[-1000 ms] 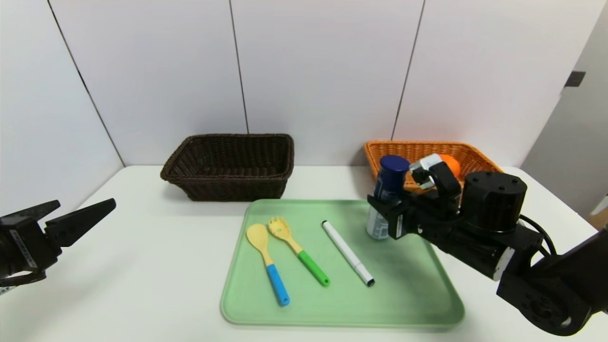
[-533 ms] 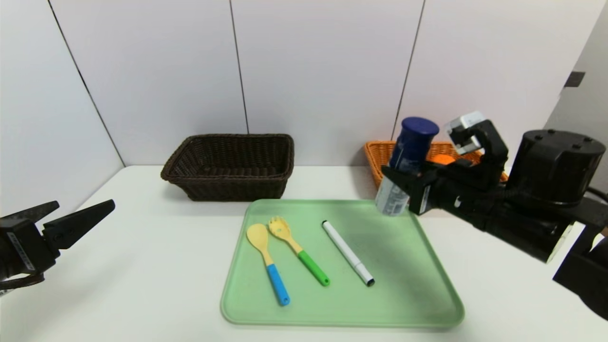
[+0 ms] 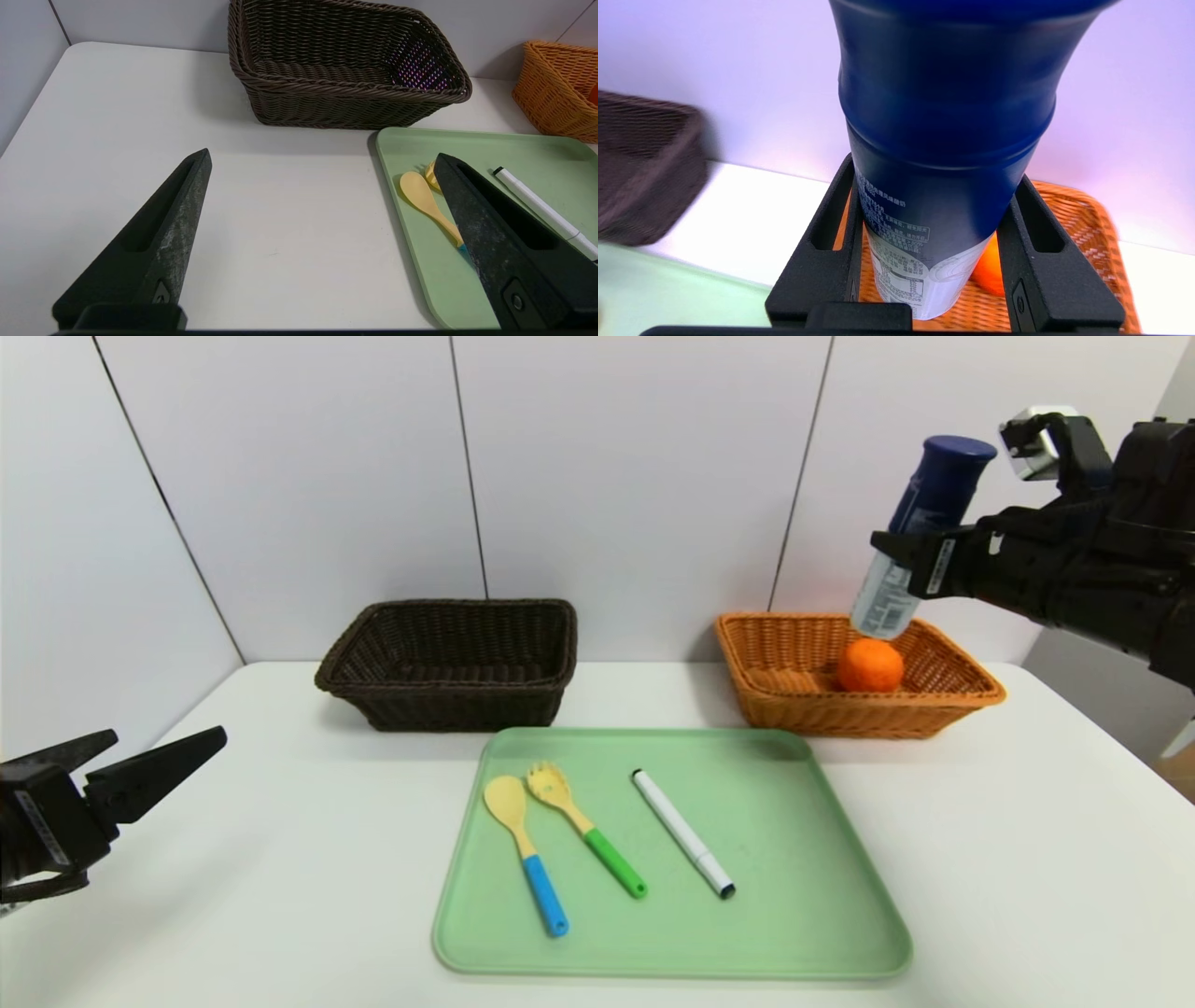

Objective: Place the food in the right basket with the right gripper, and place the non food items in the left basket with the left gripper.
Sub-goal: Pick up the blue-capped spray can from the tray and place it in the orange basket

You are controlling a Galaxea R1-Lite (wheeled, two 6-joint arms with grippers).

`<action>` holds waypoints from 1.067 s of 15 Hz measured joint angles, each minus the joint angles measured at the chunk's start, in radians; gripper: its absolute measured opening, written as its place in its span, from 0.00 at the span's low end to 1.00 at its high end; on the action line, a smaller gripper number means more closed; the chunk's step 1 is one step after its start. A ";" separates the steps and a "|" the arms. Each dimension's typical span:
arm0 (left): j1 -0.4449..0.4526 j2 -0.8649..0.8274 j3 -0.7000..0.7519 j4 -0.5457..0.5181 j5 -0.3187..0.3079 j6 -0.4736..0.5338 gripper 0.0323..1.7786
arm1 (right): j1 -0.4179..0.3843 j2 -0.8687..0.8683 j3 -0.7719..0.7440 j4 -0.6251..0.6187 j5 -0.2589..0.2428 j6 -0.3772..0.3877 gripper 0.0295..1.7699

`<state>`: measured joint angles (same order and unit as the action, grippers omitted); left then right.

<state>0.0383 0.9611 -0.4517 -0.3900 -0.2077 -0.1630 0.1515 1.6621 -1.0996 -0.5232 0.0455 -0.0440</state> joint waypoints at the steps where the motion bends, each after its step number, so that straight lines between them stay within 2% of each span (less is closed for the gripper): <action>1: 0.000 0.016 -0.001 -0.023 0.000 -0.006 0.95 | -0.008 0.027 -0.030 0.016 0.000 0.000 0.44; 6: 0.000 0.126 0.008 -0.245 0.001 -0.076 0.95 | -0.020 0.147 -0.106 0.022 -0.010 -0.010 0.44; 11: -0.002 0.176 0.014 -0.255 0.001 -0.077 0.95 | -0.018 0.266 -0.131 -0.002 -0.016 -0.055 0.44; 16: -0.002 0.182 0.014 -0.255 0.001 -0.077 0.95 | -0.018 0.375 -0.187 -0.013 -0.046 -0.074 0.44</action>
<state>0.0364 1.1434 -0.4372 -0.6451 -0.2062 -0.2400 0.1336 2.0368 -1.2868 -0.5357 -0.0009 -0.1179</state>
